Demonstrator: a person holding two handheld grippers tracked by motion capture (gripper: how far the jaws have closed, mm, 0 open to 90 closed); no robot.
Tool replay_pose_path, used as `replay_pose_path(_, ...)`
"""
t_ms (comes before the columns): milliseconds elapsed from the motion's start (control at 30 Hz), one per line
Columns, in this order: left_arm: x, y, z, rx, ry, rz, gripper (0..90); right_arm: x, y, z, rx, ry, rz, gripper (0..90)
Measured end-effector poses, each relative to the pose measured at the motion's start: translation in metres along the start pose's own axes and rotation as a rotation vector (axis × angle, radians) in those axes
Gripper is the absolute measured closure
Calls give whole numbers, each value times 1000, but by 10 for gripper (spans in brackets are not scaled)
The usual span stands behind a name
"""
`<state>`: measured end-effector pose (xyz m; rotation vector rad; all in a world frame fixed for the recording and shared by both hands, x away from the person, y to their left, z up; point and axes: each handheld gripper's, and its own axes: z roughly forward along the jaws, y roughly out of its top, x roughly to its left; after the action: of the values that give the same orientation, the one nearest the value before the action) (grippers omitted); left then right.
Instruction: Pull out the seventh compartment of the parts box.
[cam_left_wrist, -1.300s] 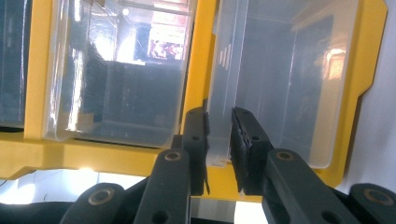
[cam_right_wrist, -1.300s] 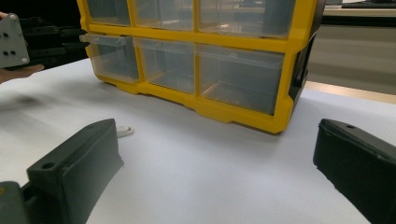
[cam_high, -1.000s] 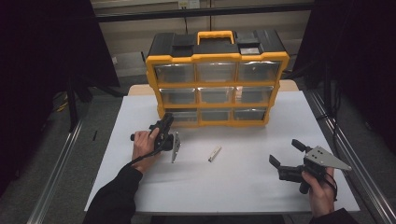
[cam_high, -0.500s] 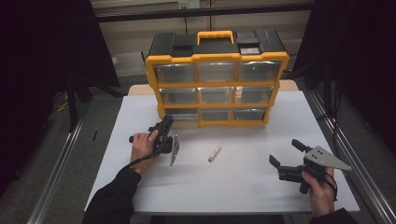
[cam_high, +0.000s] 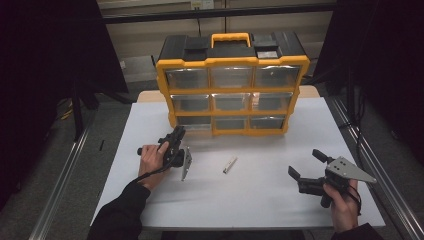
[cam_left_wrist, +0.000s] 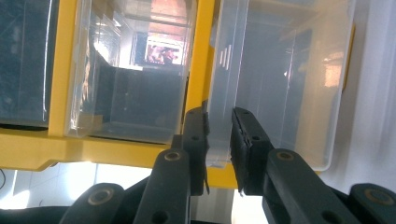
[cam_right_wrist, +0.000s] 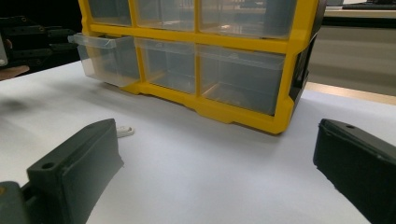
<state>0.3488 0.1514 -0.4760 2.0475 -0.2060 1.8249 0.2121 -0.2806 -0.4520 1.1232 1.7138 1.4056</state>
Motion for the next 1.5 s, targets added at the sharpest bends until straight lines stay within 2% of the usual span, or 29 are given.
replay_pose_path(67, 3, 1, -3, 29, -14, 48, 772, 0, 0, 0, 0, 1, 0, 0)
replay_pose_path(100, 4, 1, -3, 22, -28, 55, 771, 0, 0, 0, 1, 1, -2, 0)
replay_pose_path(133, 2, 1, -4, 24, -24, 18, 771, 0, 0, 0, 1, 2, -3, 0)
replay_pose_path(233, 3, 1, -6, 29, -23, 28, 771, 0, 0, 0, 0, 1, 0, 0)
replay_pose_path(267, 1, 2, -6, 17, -26, 6, 771, 0, 0, 0, 0, -2, -1, 0)
replay_pose_path(333, 2, 3, -8, 14, -22, 22, 772, 0, 0, 0, 1, -2, -1, 0)
replay_pose_path(367, 0, 1, -7, -5, -17, -4, 772, 0, 0, 0, 1, -2, -1, 0)
replay_pose_path(400, 3, 3, -11, 31, -42, 35, 772, 0, 0, 0, 1, -2, 0, 0)
replay_pose_path(567, 4, 2, -12, 10, -27, 46, 772, 0, 0, 0, 1, -1, -2, 0)
replay_pose_path(600, 2, 2, -11, -9, -29, 22, 772, 0, 0, 0, 1, -1, 0, 0)
replay_pose_path(633, 4, 3, -15, 26, -25, 49, 772, 0, 0, 0, 0, -1, 0, 0)
replay_pose_path(733, 4, 4, -16, 13, -37, 46, 772, 0, 0, 0, 0, -3, 0, 0)
replay_pose_path(767, 5, 5, -18, 35, -39, 73, 773, 0, 0, 0, 1, -3, -1, 0)
replay_pose_path(833, 4, 5, -18, 22, -42, 59, 774, 0, 0, 0, 1, -1, 1, 0)
replay_pose_path(900, 4, 5, -20, 27, -27, 52, 774, 0, 0, 0, 2, 3, -3, 0)
replay_pose_path(933, 1, 4, -18, -12, -18, 25, 774, 0, 0, 0, 2, 1, -5, 0)
replay_pose_path(967, 3, 5, -21, 17, -46, 59, 775, 0, 0, 0, 4, 1, -3, 0)
replay_pose_path(1000, 3, 5, -21, 17, -46, 59, 775, 0, 0, 0, 4, 1, -3, 0)
replay_pose_path(1033, 2, 5, -23, 23, -32, 36, 775, 0, 0, 0, 4, 2, -3, 0)
replay_pose_path(1067, 2, 5, -24, 9, -49, 33, 775, 0, 0, 0, 1, -3, 0, 0)
replay_pose_path(1133, 4, 6, -26, 16, -60, 48, 775, 0, 0, 0, 1, -1, -1, 0)
replay_pose_path(1233, 4, 6, -27, 21, -54, 55, 775, 0, 0, 0, 3, 0, -5, 0)
replay_pose_path(1267, 1, 5, -26, -5, -50, 20, 775, 0, 0, 0, 3, 1, -4, 0)
replay_pose_path(1333, 4, 6, -29, 13, -52, 61, 776, 0, 0, 0, 1, -1, -2, 0)
replay_pose_path(1400, 5, 5, -32, 4, -63, 64, 775, 0, 0, 0, 1, -3, -2, 0)
replay_pose_path(1433, 4, 5, -34, -15, -57, 44, 775, 0, 0, 0, 1, -3, 0, 0)
replay_pose_path(1500, 5, 2, -40, 4, -58, 47, 776, 0, 0, 0, 3, 1, -3, 0)
